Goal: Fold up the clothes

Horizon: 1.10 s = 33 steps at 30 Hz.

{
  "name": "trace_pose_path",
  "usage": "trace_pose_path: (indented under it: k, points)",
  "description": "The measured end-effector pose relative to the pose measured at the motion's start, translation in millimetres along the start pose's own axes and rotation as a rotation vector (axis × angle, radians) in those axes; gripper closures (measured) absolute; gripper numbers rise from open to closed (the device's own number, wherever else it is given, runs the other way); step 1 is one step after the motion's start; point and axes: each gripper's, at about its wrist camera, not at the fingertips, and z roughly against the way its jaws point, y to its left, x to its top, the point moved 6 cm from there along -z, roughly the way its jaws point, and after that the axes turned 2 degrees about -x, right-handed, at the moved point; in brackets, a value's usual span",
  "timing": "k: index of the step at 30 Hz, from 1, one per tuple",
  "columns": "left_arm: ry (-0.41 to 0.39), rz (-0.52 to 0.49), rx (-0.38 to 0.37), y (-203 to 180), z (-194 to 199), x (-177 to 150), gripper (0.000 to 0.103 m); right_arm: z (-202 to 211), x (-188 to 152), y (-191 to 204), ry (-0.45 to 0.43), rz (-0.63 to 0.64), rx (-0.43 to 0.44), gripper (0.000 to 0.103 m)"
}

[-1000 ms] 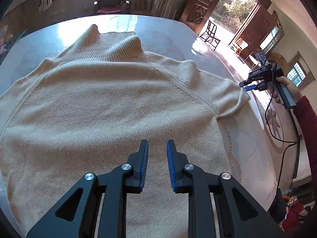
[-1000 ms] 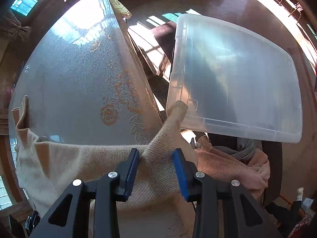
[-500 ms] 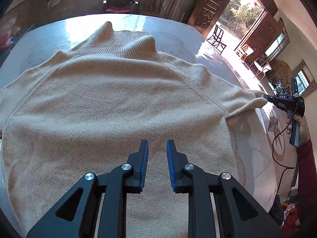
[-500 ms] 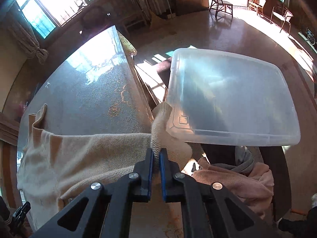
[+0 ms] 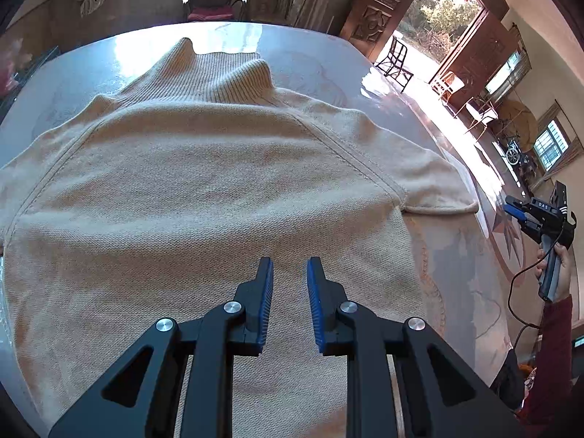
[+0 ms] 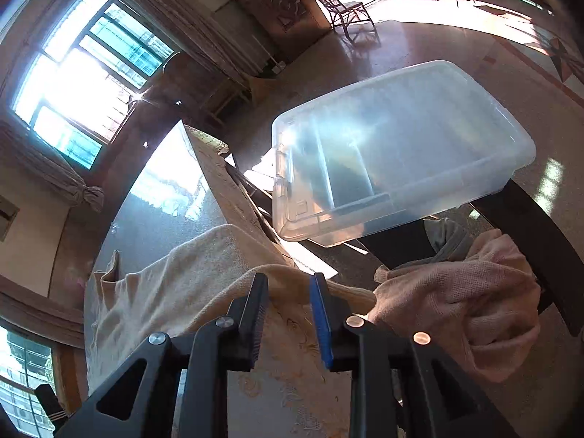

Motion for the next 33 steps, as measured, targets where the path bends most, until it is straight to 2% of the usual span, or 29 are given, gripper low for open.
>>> trace_pose_path:
  k: [4, 7, 9, 12, 17, 19, 21, 22, 26, 27, 31, 33]
  points:
    - [-0.007, -0.017, 0.005, -11, 3, 1, 0.083, -16, 28, 55, 0.089, 0.117, 0.066, 0.077]
    - [-0.003, -0.024, 0.007, -14, 3, -4, 0.083, -54, 20, 70, 0.229, 0.210, -0.007, 0.077]
    - [0.001, -0.032, 0.018, -14, 2, -7, 0.083, -66, 11, 74, 0.280, 0.276, -0.079, 0.077]
    - [0.008, -0.033, 0.028, -12, 1, -12, 0.083, -61, -6, 69, 0.322, 0.342, -0.128, 0.077]
    - [0.009, -0.025, 0.028, -6, 1, -17, 0.083, -40, -48, 37, 0.416, 0.410, -0.280, 0.076]
    - [-0.004, -0.020, 0.036, -3, 4, -15, 0.083, -25, -44, 33, 0.361, 0.384, -0.272, 0.076]
    - [-0.013, -0.007, 0.041, 0, 6, -12, 0.083, -16, -24, 48, 0.273, 0.317, -0.148, 0.076]
    - [-0.016, 0.006, 0.036, 2, 7, -12, 0.083, -19, -12, 61, 0.236, 0.314, -0.114, 0.076]
    - [-0.027, 0.042, 0.021, 7, 13, -13, 0.083, -49, 13, 115, 0.185, 0.393, -0.024, 0.076]
    - [-0.028, 0.045, 0.028, 10, 14, -15, 0.083, -60, 11, 132, 0.190, 0.428, -0.019, 0.076]
    - [-0.033, 0.094, 0.067, 27, 18, -22, 0.083, -110, -4, 180, 0.229, 0.556, -0.086, 0.076]
    - [-0.039, 0.129, 0.075, 39, 22, -28, 0.083, -124, -3, 189, 0.231, 0.583, -0.128, 0.076]
